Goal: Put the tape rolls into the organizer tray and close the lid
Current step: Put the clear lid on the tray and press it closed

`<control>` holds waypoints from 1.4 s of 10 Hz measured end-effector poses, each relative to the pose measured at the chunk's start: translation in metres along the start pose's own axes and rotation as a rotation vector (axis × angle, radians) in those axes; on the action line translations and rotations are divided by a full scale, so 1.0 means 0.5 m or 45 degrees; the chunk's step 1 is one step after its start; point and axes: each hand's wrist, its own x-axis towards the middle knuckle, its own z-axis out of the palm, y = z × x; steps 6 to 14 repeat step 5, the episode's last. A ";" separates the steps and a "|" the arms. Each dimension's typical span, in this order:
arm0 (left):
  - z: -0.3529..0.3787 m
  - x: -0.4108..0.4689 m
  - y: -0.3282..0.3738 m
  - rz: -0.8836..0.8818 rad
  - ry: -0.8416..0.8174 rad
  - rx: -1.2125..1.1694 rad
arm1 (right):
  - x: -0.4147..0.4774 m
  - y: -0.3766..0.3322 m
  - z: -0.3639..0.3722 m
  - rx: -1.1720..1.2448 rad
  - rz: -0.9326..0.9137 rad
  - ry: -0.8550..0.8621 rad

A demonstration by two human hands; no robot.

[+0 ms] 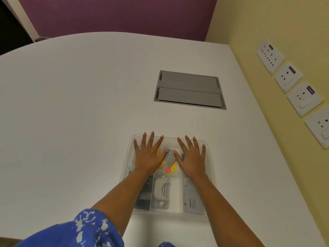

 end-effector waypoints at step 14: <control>-0.030 -0.004 0.002 0.068 -0.089 0.034 | 0.004 0.000 0.001 -0.020 -0.010 -0.042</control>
